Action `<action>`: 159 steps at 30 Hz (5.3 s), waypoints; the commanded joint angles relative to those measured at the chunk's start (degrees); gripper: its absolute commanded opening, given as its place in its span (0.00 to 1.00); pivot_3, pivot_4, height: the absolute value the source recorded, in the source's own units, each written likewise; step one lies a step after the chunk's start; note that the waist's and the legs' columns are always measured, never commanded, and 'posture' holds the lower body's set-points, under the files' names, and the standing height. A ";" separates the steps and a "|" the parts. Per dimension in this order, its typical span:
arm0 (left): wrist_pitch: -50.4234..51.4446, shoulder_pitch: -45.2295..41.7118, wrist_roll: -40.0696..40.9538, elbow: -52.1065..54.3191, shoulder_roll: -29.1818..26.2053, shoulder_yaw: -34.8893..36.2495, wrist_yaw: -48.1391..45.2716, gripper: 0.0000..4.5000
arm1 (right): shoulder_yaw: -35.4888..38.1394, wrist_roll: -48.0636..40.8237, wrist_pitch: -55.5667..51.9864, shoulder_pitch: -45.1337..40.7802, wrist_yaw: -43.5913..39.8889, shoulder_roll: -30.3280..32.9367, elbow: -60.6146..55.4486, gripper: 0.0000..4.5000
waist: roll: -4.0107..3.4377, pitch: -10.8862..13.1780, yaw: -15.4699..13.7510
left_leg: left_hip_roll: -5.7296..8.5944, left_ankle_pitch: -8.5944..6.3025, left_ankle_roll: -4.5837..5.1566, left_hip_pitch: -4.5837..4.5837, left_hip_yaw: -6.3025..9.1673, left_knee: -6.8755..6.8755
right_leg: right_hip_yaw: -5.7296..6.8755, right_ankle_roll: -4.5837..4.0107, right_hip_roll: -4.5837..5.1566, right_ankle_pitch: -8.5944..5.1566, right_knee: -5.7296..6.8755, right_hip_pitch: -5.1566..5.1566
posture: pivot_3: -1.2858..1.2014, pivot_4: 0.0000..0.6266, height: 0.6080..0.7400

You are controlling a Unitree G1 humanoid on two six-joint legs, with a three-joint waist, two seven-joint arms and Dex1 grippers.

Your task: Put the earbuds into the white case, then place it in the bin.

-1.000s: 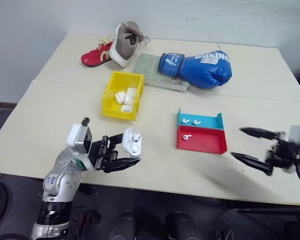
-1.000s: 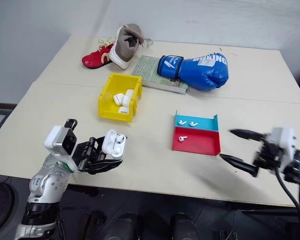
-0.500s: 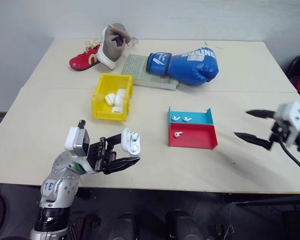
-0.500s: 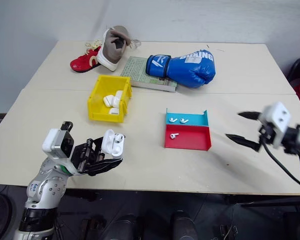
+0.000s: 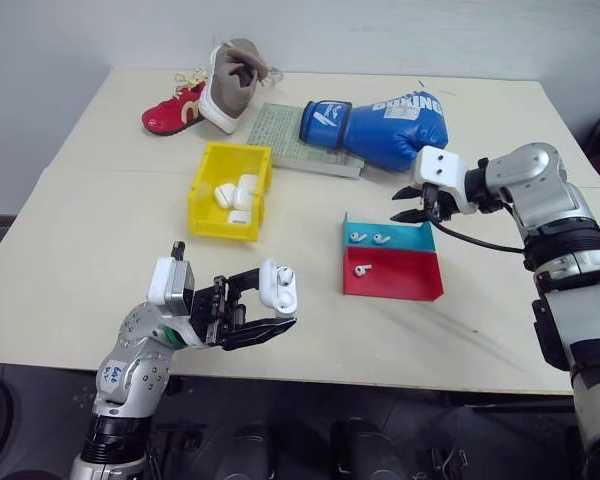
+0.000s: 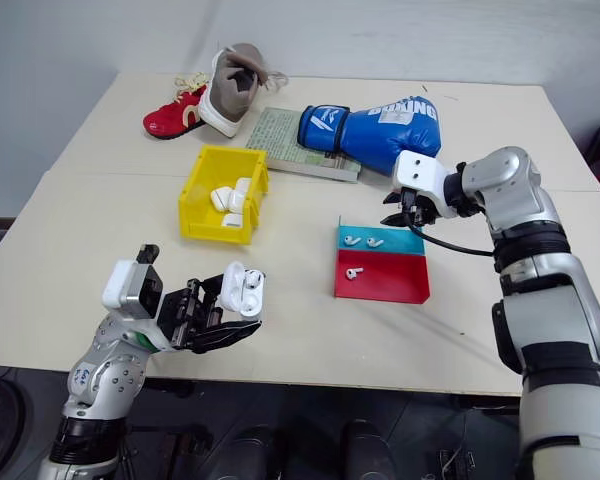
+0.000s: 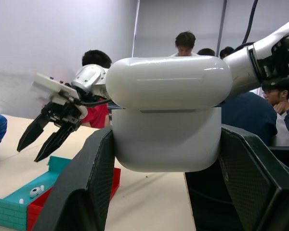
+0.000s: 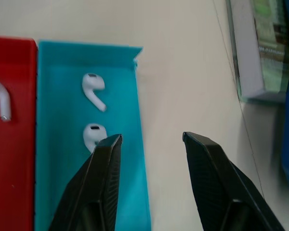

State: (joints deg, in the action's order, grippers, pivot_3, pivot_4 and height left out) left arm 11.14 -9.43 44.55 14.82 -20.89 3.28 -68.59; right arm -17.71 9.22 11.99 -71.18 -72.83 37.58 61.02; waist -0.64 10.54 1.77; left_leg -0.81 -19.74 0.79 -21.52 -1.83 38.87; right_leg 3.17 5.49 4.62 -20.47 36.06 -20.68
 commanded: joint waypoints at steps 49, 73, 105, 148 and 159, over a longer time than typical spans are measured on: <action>-0.25 1.08 0.89 4.03 -2.04 1.17 3.03 0.62 | -5.07 15.27 7.37 -4.78 -2.49 -8.57 13.22 0.49 | -0.02 0.00 0.24 | -0.02 0.01 -0.04 0.10 -0.01 0.15 | -0.06 0.00 0.01 0.00 0.50 -0.08 | 0.52 0.24 1.00; -0.42 1.38 0.86 4.46 -1.98 0.84 3.27 0.62 | -4.51 14.87 5.02 -4.13 -3.43 -8.16 13.22 0.09 | -0.02 0.00 0.15 | -0.02 0.01 -0.04 0.15 0.00 0.21 | -0.06 0.00 0.01 0.00 0.51 -0.01 | 0.52 0.24 1.00; -3.20 -13.68 -3.42 -8.35 4.93 -2.93 2.12 0.62 | 34.25 -78.89 -71.56 36.10 26.70 -16.21 -84.92 0.09 | -0.02 0.02 -0.39 | 0.07 0.00 -0.08 -0.06 0.29 0.22 | 0.17 0.00 0.00 0.00 0.51 -0.05 | 0.52 0.24 1.00; -2.28 -13.31 -3.15 -7.57 5.50 -0.69 1.12 0.62 | 29.06 -79.89 -65.32 44.87 23.08 -0.84 -86.05 0.74 | 0.03 0.05 -1.00 | 0.07 -0.02 -0.04 -0.06 0.31 0.22 | 0.14 0.00 0.01 0.00 0.39 0.00 | 0.52 0.24 1.00; -1.77 -14.99 -16.69 -9.46 -4.85 -6.09 2.41 0.62 | 34.39 -68.41 -55.91 54.69 15.40 10.51 -87.91 0.41 | 0.05 0.06 -1.80 | 0.06 -0.03 0.00 -0.05 0.27 0.19 | 0.16 0.01 -0.04 0.00 0.04 0.15 | 0.52 0.24 1.00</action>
State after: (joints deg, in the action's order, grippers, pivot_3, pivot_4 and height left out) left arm 9.30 -23.21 31.35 4.37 -24.79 -0.84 -66.80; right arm 16.54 -61.16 -46.86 -16.35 -55.09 46.94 -24.30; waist -0.60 10.60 -0.03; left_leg -0.75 -19.77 0.79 -21.57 -1.58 39.06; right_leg 3.31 5.50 4.56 -20.46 36.11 -20.54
